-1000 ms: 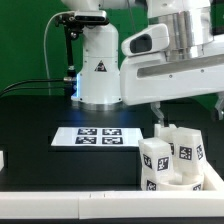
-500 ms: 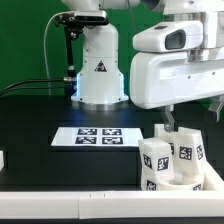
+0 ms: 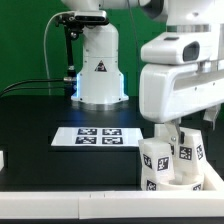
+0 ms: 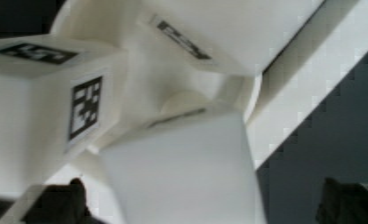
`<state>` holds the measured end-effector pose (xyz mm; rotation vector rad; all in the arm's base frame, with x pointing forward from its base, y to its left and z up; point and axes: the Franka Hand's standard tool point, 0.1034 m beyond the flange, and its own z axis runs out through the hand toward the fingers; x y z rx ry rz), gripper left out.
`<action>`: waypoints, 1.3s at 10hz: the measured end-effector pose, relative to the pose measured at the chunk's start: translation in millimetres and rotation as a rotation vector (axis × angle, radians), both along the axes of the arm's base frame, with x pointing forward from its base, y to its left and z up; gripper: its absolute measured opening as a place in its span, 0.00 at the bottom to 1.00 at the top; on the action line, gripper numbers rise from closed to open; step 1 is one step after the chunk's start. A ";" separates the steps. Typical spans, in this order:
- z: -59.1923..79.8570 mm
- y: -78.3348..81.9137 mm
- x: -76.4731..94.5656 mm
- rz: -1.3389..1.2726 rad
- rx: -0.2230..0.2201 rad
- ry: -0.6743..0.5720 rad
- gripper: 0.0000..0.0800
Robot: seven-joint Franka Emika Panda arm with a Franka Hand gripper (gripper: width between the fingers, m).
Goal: Assemble stool
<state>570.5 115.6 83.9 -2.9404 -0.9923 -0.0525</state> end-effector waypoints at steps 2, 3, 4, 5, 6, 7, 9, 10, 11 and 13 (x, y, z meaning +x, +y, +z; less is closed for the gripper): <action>-0.4 4.6 1.5 0.004 -0.006 -0.002 0.81; -0.6 4.0 1.4 -0.004 -0.006 -0.001 0.64; -0.6 3.9 1.5 -0.004 -0.006 -0.001 0.64; -0.6 3.9 1.5 -0.019 -0.005 0.000 0.47; -0.6 3.9 1.5 -0.087 -0.004 0.003 0.42; -0.6 4.0 1.4 -0.173 0.000 0.007 0.42; -0.8 4.8 1.1 -0.396 0.013 0.019 0.42; -1.5 5.3 1.5 -0.572 0.035 0.020 0.42; -2.3 5.2 3.2 -0.752 0.073 -0.001 0.42; -2.0 4.5 3.9 -0.878 0.093 -0.003 0.42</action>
Offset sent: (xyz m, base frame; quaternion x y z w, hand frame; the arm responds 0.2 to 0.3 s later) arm 0.0000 0.0000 0.0000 0.0000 0.0000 0.0000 1.0000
